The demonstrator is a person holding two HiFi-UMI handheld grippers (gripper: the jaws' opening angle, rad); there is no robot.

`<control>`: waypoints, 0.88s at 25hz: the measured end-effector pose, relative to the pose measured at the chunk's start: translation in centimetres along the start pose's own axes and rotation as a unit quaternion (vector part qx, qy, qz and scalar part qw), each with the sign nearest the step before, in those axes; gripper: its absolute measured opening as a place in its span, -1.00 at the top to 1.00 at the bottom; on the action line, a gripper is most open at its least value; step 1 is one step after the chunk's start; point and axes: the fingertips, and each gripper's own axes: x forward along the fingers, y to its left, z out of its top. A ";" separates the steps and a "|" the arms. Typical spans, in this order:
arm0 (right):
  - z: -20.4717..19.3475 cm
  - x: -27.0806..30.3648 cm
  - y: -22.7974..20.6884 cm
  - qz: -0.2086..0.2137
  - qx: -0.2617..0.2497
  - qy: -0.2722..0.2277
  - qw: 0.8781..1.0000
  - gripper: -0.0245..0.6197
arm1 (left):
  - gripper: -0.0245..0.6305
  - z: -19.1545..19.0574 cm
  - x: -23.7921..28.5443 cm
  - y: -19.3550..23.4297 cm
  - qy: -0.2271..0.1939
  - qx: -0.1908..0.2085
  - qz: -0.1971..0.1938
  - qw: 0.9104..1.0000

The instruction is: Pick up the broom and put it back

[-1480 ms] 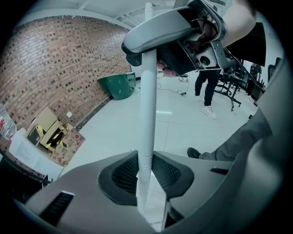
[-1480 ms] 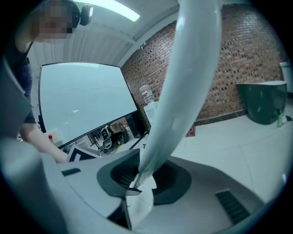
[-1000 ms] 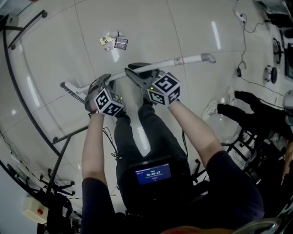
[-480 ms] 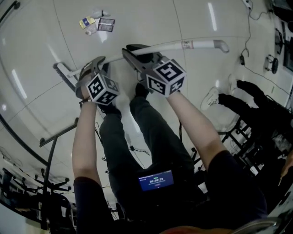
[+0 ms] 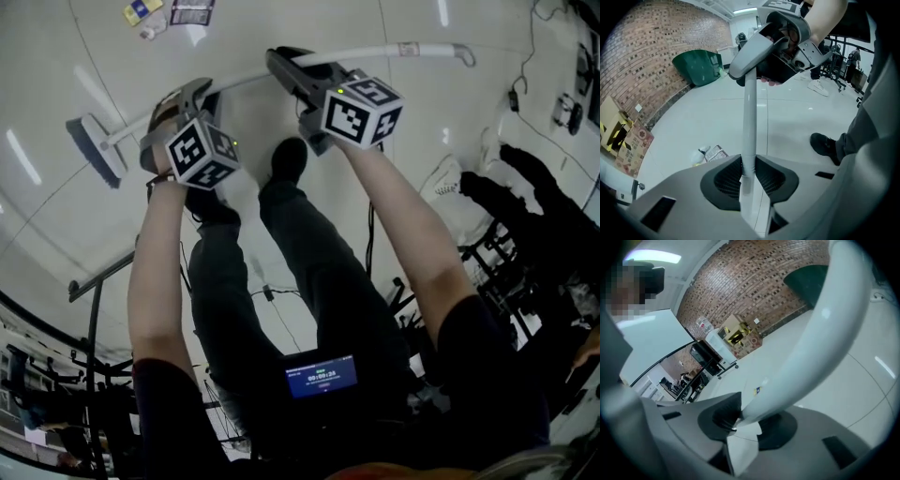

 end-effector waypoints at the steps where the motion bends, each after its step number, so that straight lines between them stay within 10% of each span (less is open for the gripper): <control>1: -0.6 0.4 -1.0 0.000 0.015 0.000 1.000 0.53 | 0.66 -0.3 0.7 -0.2 -0.002 0.003 0.000 1.000; 22: -11.2 2.6 -13.1 -0.029 0.199 0.027 0.979 0.29 | 0.65 -3.4 11.8 -1.7 0.018 0.018 -0.011 1.000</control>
